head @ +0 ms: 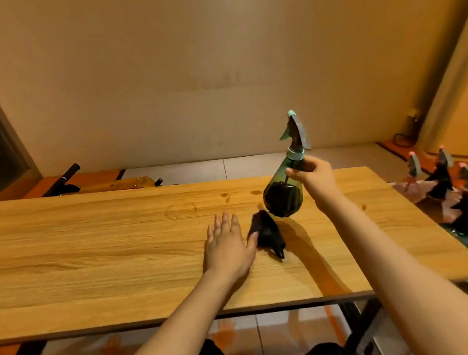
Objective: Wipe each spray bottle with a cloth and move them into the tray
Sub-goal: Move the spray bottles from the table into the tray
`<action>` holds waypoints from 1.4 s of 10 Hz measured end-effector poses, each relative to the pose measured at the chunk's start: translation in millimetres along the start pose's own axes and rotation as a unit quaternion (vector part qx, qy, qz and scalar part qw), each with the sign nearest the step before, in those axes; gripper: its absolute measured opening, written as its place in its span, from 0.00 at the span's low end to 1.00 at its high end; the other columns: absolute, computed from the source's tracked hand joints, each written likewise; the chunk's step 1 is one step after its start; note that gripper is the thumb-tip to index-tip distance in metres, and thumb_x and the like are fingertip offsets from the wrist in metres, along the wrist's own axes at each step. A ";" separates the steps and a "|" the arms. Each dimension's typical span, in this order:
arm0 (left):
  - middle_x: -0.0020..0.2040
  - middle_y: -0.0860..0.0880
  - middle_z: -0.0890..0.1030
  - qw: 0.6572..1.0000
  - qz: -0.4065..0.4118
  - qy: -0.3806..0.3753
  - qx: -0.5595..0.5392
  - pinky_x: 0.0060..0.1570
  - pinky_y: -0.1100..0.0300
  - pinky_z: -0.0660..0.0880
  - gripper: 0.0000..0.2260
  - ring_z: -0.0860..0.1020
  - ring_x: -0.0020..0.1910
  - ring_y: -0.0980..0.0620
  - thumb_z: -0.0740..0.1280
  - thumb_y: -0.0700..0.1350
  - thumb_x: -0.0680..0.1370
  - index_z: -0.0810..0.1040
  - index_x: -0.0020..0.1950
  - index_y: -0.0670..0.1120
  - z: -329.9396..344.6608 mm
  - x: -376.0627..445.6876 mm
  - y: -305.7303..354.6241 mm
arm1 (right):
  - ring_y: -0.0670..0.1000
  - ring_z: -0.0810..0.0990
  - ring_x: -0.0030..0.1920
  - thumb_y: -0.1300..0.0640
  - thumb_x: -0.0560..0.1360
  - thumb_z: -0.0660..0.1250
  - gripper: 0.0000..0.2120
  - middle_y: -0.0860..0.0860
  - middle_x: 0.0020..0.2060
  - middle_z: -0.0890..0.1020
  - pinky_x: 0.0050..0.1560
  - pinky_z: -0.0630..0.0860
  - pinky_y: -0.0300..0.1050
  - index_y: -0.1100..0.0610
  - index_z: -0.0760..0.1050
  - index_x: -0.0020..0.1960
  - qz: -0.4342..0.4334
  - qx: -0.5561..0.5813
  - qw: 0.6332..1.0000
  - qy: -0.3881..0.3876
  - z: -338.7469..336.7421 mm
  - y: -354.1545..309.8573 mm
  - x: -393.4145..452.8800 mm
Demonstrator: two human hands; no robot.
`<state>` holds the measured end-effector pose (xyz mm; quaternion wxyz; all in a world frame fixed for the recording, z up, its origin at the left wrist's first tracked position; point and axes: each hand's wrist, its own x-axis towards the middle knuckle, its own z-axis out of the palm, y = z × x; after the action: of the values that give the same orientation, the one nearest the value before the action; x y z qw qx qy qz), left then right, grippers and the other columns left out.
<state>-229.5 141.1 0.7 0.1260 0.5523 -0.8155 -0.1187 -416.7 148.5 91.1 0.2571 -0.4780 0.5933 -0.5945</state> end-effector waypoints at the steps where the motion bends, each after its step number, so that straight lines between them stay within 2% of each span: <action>1: 0.79 0.44 0.47 0.998 0.062 -0.014 0.016 0.75 0.51 0.39 0.32 0.42 0.78 0.46 0.49 0.62 0.81 0.49 0.79 0.44 21.0 5.1 64.7 | 0.45 0.77 0.47 0.69 0.72 0.68 0.14 0.47 0.44 0.79 0.46 0.72 0.32 0.56 0.75 0.54 -0.007 -0.014 0.999 0.039 -63.8 7.8 -8.9; 2: 0.79 0.43 0.46 0.992 0.104 -0.045 0.051 0.74 0.51 0.37 0.33 0.41 0.78 0.46 0.48 0.62 0.81 0.49 0.79 0.43 44.5 7.5 117.1 | 0.45 0.78 0.47 0.69 0.71 0.68 0.14 0.47 0.44 0.80 0.49 0.73 0.36 0.56 0.76 0.53 -0.002 -0.028 0.997 0.074 -124.5 19.7 -19.1; 3: 0.79 0.43 0.45 0.982 0.148 -0.072 0.094 0.74 0.49 0.36 0.33 0.41 0.78 0.45 0.47 0.62 0.81 0.48 0.79 0.43 67.8 9.6 161.8 | 0.50 0.78 0.52 0.67 0.71 0.69 0.16 0.51 0.49 0.80 0.55 0.73 0.44 0.59 0.76 0.58 0.015 -0.036 0.991 0.126 -185.6 34.7 -32.1; 4: 0.79 0.43 0.46 0.978 0.165 -0.103 0.072 0.75 0.50 0.39 0.33 0.41 0.78 0.45 0.48 0.62 0.81 0.48 0.79 0.43 86.9 13.8 200.5 | 0.50 0.77 0.53 0.67 0.71 0.69 0.17 0.51 0.51 0.80 0.55 0.73 0.45 0.58 0.76 0.59 0.031 -0.040 0.983 0.177 -242.9 49.1 -46.5; 6: 0.79 0.43 0.44 0.977 0.149 -0.141 0.058 0.75 0.50 0.40 0.37 0.41 0.78 0.45 0.49 0.65 0.79 0.46 0.79 0.43 120.3 23.4 258.0 | 0.52 0.76 0.55 0.68 0.71 0.69 0.19 0.52 0.52 0.79 0.55 0.72 0.47 0.57 0.76 0.60 0.074 -0.035 0.960 0.267 -336.5 82.3 -70.0; 7: 0.79 0.43 0.44 0.979 0.142 -0.128 0.069 0.75 0.50 0.40 0.37 0.42 0.78 0.45 0.48 0.66 0.79 0.45 0.79 0.43 129.8 27.3 259.3 | 0.52 0.76 0.53 0.70 0.71 0.68 0.18 0.51 0.50 0.79 0.52 0.71 0.45 0.57 0.76 0.58 0.077 -0.030 0.953 0.292 -362.5 101.8 -76.5; 8: 0.79 0.43 0.44 0.980 0.144 -0.118 0.070 0.75 0.50 0.40 0.37 0.42 0.78 0.45 0.47 0.66 0.79 0.45 0.79 0.43 133.3 27.4 258.3 | 0.52 0.76 0.51 0.70 0.71 0.68 0.17 0.53 0.50 0.80 0.52 0.73 0.47 0.58 0.76 0.58 0.092 -0.050 0.952 0.288 -377.5 124.8 -75.5; 9: 0.79 0.43 0.44 0.980 0.147 -0.111 0.075 0.75 0.50 0.40 0.37 0.42 0.78 0.46 0.47 0.66 0.79 0.45 0.79 0.43 134.8 27.7 259.4 | 0.54 0.77 0.53 0.69 0.71 0.69 0.15 0.53 0.49 0.80 0.57 0.74 0.53 0.58 0.77 0.56 0.119 -0.071 0.955 0.260 -380.6 149.3 -71.6; 10: 0.79 0.43 0.44 0.980 0.147 -0.109 0.078 0.75 0.50 0.40 0.37 0.42 0.78 0.46 0.47 0.66 0.79 0.45 0.79 0.43 135.3 27.7 259.2 | 0.56 0.77 0.54 0.68 0.71 0.69 0.15 0.53 0.49 0.80 0.57 0.74 0.55 0.60 0.77 0.57 0.143 -0.086 0.956 0.242 -378.9 170.5 -70.6; 12: 0.79 0.43 0.44 0.980 0.146 -0.106 0.085 0.75 0.51 0.40 0.36 0.41 0.78 0.46 0.47 0.65 0.79 0.45 0.79 0.43 135.8 27.9 260.3 | 0.60 0.77 0.54 0.70 0.70 0.69 0.13 0.56 0.48 0.79 0.57 0.73 0.57 0.61 0.77 0.53 0.168 -0.118 0.958 0.201 -375.5 196.6 -75.3; 13: 0.79 0.43 0.44 0.980 0.145 -0.105 0.087 0.75 0.51 0.40 0.36 0.41 0.78 0.46 0.47 0.65 0.79 0.44 0.79 0.43 136.0 28.1 260.1 | 0.61 0.77 0.54 0.70 0.70 0.69 0.13 0.56 0.48 0.79 0.57 0.73 0.59 0.61 0.77 0.53 0.170 -0.119 0.956 0.206 -374.6 203.7 -78.7; 14: 0.79 0.43 0.44 0.979 0.145 -0.108 0.089 0.75 0.51 0.40 0.36 0.41 0.78 0.46 0.47 0.65 0.79 0.44 0.79 0.43 136.1 28.6 260.6 | 0.59 0.77 0.55 0.69 0.70 0.69 0.14 0.55 0.50 0.79 0.57 0.73 0.55 0.59 0.77 0.53 0.165 -0.120 0.961 0.187 -375.0 204.3 -80.6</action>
<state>-512.5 216.1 -38.3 0.0033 0.4214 -0.9029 -0.0846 -764.5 357.7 -64.1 0.1768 -0.2814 0.7684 -0.5469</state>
